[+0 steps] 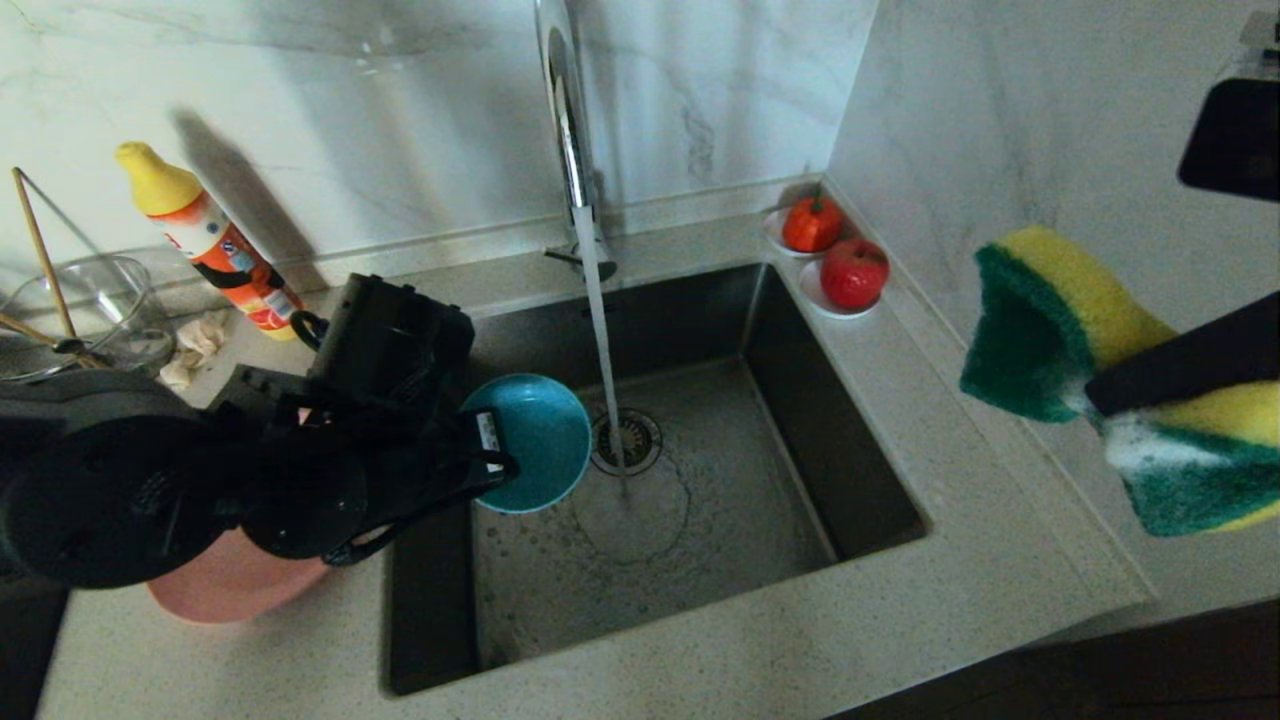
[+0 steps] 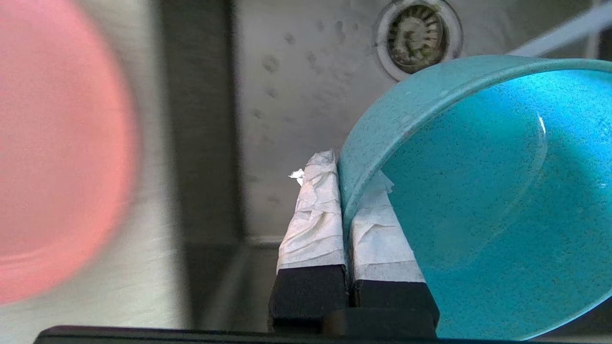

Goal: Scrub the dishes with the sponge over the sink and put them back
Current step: Rinse the bowl

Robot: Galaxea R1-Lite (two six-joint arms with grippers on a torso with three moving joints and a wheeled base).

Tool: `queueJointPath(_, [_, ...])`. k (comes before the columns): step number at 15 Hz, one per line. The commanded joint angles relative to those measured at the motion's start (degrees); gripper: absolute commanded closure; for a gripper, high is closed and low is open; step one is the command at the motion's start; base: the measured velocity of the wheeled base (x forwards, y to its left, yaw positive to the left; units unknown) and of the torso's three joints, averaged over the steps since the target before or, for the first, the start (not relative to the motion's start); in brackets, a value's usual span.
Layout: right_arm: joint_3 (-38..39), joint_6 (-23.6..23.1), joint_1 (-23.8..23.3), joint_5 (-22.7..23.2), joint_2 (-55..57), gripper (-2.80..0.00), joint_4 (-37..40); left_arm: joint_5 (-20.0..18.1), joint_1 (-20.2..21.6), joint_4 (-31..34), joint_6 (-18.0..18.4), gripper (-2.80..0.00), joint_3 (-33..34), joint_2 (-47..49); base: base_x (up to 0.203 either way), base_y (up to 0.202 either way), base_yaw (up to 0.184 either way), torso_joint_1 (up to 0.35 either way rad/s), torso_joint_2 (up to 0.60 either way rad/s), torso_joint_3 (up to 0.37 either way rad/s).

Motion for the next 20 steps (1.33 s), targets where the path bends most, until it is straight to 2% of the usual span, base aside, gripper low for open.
queueJointPath(1, [2.49, -0.56, 0.00, 0.29, -1.47, 0.00, 0.12, -0.64, 0.58, 0.93, -2.74, 0.00, -5.88, 6.58, 0.000, 0.000, 0.000, 0.000, 0.00, 0.000])
queueJointPath(5, [3.97, -1.70, -0.44, -0.77, -2.67, 0.00, 0.07, -0.95, 0.87, 6.50, -6.55, 0.00, -16.20, 13.05, 0.000, 0.000, 0.000, 0.000, 0.00, 0.000])
queueJointPath(10, [4.35, -1.79, -0.44, -0.77, -2.53, 0.00, -0.01, -1.28, 3.68, 10.67, -7.58, 0.00, -25.82, 17.14, 0.000, 0.000, 0.000, 0.000, 0.00, 0.000])
queueJointPath(14, [4.94, -1.85, -0.44, -0.80, -2.84, 0.00, -0.19, -4.71, 5.10, 11.66, -10.78, 0.00, -28.84, 19.09, 0.000, 0.000, 0.000, 0.000, 0.00, 0.000])
queueJointPath(17, [5.19, -1.88, -0.44, -0.83, -3.03, 0.00, -0.19, -6.65, 5.01, 11.58, -11.06, 0.00, -29.02, 19.01, 0.000, 0.000, 0.000, 0.000, 0.00, 0.000])
queueJointPath(20, [5.64, -2.18, -0.44, -0.77, -3.67, 0.00, -0.19, -6.82, 5.01, 12.19, -11.25, 0.00, -28.48, 18.47, 0.000, 0.000, 0.000, 0.000, 0.00, 0.000])
